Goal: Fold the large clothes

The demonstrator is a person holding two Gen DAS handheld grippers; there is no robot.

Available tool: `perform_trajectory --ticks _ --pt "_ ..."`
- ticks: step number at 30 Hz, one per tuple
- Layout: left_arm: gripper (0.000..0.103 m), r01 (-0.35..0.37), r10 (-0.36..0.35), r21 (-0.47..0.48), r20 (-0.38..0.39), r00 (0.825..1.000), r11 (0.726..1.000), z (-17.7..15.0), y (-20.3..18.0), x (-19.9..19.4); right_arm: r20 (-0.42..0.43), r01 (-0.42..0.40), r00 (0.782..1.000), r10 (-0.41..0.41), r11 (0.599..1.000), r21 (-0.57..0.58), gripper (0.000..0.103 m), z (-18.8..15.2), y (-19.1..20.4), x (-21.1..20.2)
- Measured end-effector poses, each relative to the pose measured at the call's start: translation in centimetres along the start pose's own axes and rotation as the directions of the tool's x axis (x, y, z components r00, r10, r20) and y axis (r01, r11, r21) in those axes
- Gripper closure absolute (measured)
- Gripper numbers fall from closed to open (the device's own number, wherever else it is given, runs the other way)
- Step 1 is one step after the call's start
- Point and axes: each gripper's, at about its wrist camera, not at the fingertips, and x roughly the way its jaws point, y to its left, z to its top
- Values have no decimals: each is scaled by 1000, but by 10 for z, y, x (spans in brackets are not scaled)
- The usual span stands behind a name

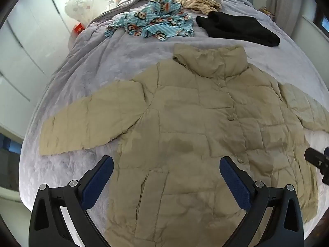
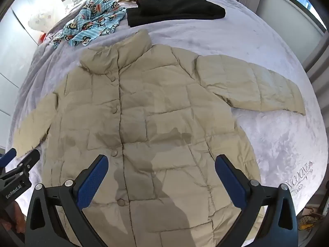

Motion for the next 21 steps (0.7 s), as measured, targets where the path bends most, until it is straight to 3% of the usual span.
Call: perform_trajectory --ticks 2,7,8,21 --pt "0 3 -4 -22 -29 1000 1000 9 0 -1 1 13 1000 -13 1000 -18 0 0 1 1" --pt "0 8 -8 -21 21 1000 1000 3 -5 -9 -3 42 999 -42 998 -56 0 4 0 6" --pt "0 15 -15 -22 21 1000 1000 2 -3 -9 20 22 1000 -22 1000 0 0 2 -4 -2" --pt "0 31 -30 -56 5 1000 998 4 0 -3 28 10 1000 -10 1000 -9 0 6 -4 -3"
